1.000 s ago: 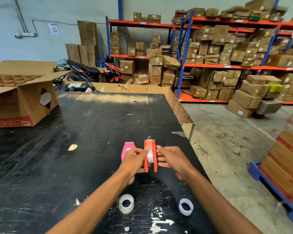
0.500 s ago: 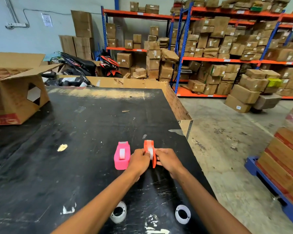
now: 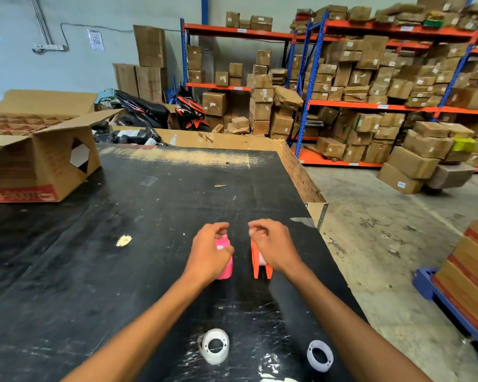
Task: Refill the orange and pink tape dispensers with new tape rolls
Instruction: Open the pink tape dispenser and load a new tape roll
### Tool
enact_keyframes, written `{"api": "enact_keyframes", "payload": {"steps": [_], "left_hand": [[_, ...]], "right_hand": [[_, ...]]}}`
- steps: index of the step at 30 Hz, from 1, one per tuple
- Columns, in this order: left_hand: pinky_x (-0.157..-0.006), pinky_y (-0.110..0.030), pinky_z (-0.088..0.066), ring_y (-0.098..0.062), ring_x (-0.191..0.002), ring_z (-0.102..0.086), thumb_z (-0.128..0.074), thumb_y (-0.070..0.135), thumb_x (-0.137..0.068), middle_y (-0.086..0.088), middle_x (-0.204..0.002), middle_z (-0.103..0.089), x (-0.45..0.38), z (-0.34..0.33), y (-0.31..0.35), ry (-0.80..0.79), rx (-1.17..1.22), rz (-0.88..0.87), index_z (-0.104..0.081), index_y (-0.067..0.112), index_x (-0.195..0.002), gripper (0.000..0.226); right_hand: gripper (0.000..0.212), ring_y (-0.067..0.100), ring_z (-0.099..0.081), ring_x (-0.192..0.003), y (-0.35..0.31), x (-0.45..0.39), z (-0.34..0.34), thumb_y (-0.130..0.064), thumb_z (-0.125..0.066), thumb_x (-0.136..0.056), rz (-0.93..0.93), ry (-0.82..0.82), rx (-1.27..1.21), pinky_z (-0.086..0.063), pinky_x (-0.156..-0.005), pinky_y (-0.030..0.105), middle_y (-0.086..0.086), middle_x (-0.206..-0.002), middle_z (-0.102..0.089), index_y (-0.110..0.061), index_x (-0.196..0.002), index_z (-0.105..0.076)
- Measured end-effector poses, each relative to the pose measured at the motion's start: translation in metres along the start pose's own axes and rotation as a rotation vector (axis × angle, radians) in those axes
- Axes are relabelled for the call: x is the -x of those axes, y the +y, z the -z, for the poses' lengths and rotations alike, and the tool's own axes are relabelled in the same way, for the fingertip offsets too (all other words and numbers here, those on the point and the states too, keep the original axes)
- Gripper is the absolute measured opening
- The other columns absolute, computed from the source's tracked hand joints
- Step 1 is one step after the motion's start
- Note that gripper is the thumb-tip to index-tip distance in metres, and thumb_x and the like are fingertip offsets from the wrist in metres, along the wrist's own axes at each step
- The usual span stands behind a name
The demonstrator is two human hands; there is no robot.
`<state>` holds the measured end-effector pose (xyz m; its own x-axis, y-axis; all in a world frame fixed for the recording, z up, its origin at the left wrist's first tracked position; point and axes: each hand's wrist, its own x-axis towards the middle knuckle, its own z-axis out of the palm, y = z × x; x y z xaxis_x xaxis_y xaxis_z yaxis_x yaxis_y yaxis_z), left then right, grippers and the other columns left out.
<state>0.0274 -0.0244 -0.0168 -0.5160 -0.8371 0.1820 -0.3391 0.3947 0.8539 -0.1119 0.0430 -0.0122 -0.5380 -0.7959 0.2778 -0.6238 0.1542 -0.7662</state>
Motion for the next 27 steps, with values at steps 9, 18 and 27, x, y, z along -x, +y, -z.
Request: {"api": "enact_keyframes", "payload": {"steps": [9,18,27], "left_hand": [[-0.090,-0.022,-0.047,-0.016,-0.109,-0.064,-0.079,0.038,-0.069,0.004,-0.114,-0.071,-0.001,0.020,-0.062,-0.344,-0.165,-0.046,-0.058,0.026,-0.123,0.059],[-0.080,-0.040,-0.052,-0.014,-0.086,-0.065,-0.063,0.069,-0.067,0.010,-0.094,-0.071,0.002,0.019,-0.070,-0.255,-0.310,-0.157,-0.057,0.030,-0.104,0.054],[-0.099,-0.021,-0.045,-0.009,-0.114,-0.060,-0.065,0.023,-0.087,0.002,-0.128,-0.061,0.025,0.022,-0.037,-0.054,0.147,-0.017,-0.062,0.013,-0.124,0.038]], "right_hand": [[0.021,0.030,-0.061,-0.081,-0.038,-0.022,-0.055,-0.008,-0.066,-0.075,-0.080,-0.515,0.567,-0.043,-0.066,0.029,0.015,-0.088,-0.065,-0.003,-0.095,-0.068],[0.020,0.039,-0.062,-0.100,-0.039,0.005,-0.054,-0.008,-0.056,-0.080,0.092,-0.272,0.677,-0.039,-0.072,0.036,0.018,-0.108,-0.064,-0.003,-0.098,-0.063],[0.023,0.019,-0.054,-0.084,-0.030,0.044,0.001,-0.034,-0.064,-0.082,0.122,-0.068,0.306,-0.046,-0.075,0.036,-0.003,-0.088,-0.048,-0.023,-0.103,-0.064]]}}
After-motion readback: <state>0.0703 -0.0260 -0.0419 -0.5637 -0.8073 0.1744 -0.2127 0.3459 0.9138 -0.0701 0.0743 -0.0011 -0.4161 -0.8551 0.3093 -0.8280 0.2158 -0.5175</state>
